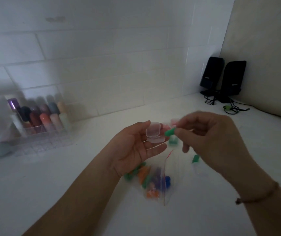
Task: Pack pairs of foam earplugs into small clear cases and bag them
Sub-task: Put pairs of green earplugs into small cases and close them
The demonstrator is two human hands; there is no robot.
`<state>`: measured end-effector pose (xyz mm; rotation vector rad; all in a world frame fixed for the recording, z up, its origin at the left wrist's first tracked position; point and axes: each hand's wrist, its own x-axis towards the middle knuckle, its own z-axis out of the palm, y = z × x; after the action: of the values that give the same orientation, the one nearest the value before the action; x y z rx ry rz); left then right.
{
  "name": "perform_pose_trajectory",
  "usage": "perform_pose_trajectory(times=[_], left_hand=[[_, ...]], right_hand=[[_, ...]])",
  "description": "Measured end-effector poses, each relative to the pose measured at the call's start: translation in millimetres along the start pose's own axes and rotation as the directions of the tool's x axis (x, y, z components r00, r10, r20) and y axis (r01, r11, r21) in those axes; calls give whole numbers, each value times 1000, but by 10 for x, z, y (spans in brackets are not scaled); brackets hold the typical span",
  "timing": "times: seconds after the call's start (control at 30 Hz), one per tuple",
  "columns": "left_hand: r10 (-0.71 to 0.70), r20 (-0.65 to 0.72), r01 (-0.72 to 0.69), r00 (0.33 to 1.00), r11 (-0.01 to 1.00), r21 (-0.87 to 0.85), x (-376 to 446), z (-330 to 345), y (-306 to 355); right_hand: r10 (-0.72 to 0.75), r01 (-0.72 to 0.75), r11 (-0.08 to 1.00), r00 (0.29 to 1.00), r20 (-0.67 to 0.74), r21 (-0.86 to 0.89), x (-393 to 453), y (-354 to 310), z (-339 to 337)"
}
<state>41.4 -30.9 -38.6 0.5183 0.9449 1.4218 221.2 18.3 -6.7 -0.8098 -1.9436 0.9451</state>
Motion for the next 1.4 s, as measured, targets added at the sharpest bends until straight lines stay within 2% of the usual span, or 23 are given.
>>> perform_pose_trajectory(times=[0.07,0.13,0.2,0.37,0.63,0.7,0.8,0.87,0.97,1.03,1.13,1.3,1.4], left_hand=[[-18,43,17,999,1000,24,6,8,-47],[-15,79,13,997,999,35,0,8,-76],[7,97,-10,995,999,32,-7,15,-87],[64,99,-67,993,997,24,4,10,-78],[103,76,-112,992,985,134,-12,31,-74],[112,70,-122,991,981,151,-21,35,-63],[118,46,-123,992,985,122,-31,36,-38],[124,33,-127,992,984,123,-27,29,-21],[129,26,-131,991,982,137,-19,28,-17],[129,29,-132,991,980,151,-17,29,-23],[128,37,-132,991,976,173,-16,26,-36],[119,37,-124,992,973,195,-8,17,-41],[115,31,-119,993,972,202,-5,14,-42]], right_hand=[[-75,74,997,994,-73,-14,-27,42,138],[-184,171,962,982,-44,-212,-57,96,235],[-219,212,935,976,7,-285,-70,147,292],[-172,189,920,982,78,-343,-82,219,380],[-109,146,913,987,115,-382,-100,161,349],[-91,117,931,992,89,-347,-73,106,272],[-63,40,966,995,-81,-257,34,78,-10],[-30,-19,923,992,-123,-384,91,163,-233],[238,-149,746,970,52,-649,128,367,-417],[364,-176,701,921,135,-691,136,460,-406],[391,-196,705,909,143,-681,132,509,-285],[372,-154,575,924,90,-803,77,511,-57],[338,-132,593,936,97,-795,79,519,-20]])
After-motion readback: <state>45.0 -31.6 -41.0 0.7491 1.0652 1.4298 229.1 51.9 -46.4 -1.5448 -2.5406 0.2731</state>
